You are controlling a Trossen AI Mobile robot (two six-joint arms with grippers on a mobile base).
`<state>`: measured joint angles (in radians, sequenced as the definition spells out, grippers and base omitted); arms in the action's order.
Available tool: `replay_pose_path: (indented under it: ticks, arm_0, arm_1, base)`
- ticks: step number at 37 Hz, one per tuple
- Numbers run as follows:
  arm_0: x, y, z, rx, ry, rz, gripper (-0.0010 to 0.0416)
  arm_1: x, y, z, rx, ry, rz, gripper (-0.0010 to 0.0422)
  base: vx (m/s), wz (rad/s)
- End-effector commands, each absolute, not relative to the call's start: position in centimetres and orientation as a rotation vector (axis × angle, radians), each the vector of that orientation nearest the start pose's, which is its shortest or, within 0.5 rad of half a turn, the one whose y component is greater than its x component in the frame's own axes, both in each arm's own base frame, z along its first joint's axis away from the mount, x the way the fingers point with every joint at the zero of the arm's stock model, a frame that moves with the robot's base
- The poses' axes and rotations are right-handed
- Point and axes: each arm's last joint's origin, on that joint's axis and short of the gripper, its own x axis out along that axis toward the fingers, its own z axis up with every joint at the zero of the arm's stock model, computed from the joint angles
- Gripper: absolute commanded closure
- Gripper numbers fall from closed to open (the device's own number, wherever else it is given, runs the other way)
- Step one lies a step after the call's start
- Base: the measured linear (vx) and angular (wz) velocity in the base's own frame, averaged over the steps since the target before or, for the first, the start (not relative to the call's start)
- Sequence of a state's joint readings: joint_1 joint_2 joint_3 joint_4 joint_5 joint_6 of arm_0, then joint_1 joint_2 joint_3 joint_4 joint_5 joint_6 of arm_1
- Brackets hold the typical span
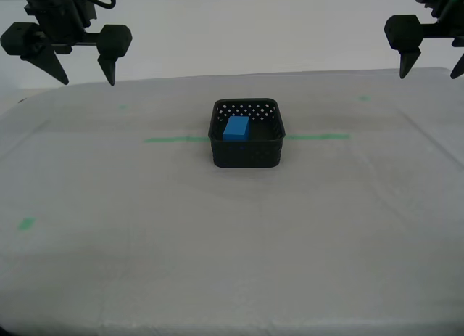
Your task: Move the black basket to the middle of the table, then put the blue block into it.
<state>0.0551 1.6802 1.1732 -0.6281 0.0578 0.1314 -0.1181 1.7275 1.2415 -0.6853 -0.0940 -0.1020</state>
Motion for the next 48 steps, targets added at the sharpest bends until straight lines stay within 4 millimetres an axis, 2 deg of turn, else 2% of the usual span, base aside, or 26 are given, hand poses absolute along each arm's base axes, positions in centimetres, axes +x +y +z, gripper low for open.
replay_pose_path:
  ticks: [1,48]
  arm_0:
    - [33.26,1.66,21.2,0.051,1.129,-0.078,0.0007]
    - [33.26,1.66,21.2,0.051,1.129,-0.078,0.0007]
  arm_1:
    - [34.15,-3.77,21.44,0.037,1.161,0.039,0.0012]
    - [34.17,-3.77,21.45,0.037,1.158,0.039,0.0012]
  base:
    - [0.0,0.0]
    - [0.0,0.0]
